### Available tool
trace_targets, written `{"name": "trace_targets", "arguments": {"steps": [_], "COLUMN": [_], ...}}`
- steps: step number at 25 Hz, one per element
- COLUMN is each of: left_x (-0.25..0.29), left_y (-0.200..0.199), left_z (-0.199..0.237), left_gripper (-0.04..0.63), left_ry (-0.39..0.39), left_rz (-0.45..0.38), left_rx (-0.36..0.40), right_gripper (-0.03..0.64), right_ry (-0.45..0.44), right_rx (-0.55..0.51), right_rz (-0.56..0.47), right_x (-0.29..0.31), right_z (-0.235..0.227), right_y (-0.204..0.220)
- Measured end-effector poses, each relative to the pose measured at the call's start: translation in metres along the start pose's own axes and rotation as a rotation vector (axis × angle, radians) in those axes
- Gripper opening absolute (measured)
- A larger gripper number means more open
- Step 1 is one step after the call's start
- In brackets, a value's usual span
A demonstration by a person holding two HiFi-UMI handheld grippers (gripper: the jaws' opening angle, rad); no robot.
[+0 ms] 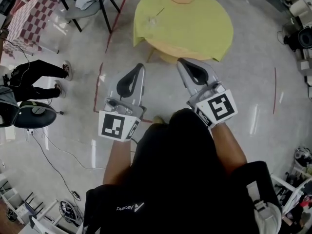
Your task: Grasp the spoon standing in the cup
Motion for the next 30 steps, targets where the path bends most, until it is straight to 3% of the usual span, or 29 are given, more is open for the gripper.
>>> {"name": "trace_targets", "arguments": {"steps": [8, 17, 23, 28, 30], "left_x": [0.028, 0.117, 0.194, 0.235, 0.249], "left_y": [0.014, 0.040, 0.056, 0.068, 0.073], "left_z": [0.042, 0.089, 0.120, 0.137, 0.142], "left_gripper": [0.011, 0.011, 0.011, 0.011, 0.011], "left_ry": [-0.011, -0.048, -0.106, -0.144, -0.156], "left_rz": [0.006, 0.051, 0.081, 0.096, 0.103], "left_rx": [0.009, 0.043, 0.046, 0.053, 0.051], "right_gripper": [0.003, 0.003, 0.003, 0.005, 0.038], "right_ry": [0.044, 0.049, 0.024, -0.030, -0.043], "right_rx": [-0.001, 0.014, 0.045, 0.058, 0.078], "right_rz": [0.017, 0.055, 0.104, 0.156, 0.183], "right_x": [0.050, 0.122, 0.172, 0.207, 0.218], "right_z": [-0.035, -0.125, -0.193, -0.219, -0.228], "right_y": [0.010, 0.039, 0.060, 0.082, 0.092]}}
Point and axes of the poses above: the fingertips, and each gripper's own axes: x forward along the fingers, z to its left, y out of its underside, the point moved 3 cm from there along -x, backward along the fingers, and after that the axes turned 3 degrees about -y, right-handed, at the moved point
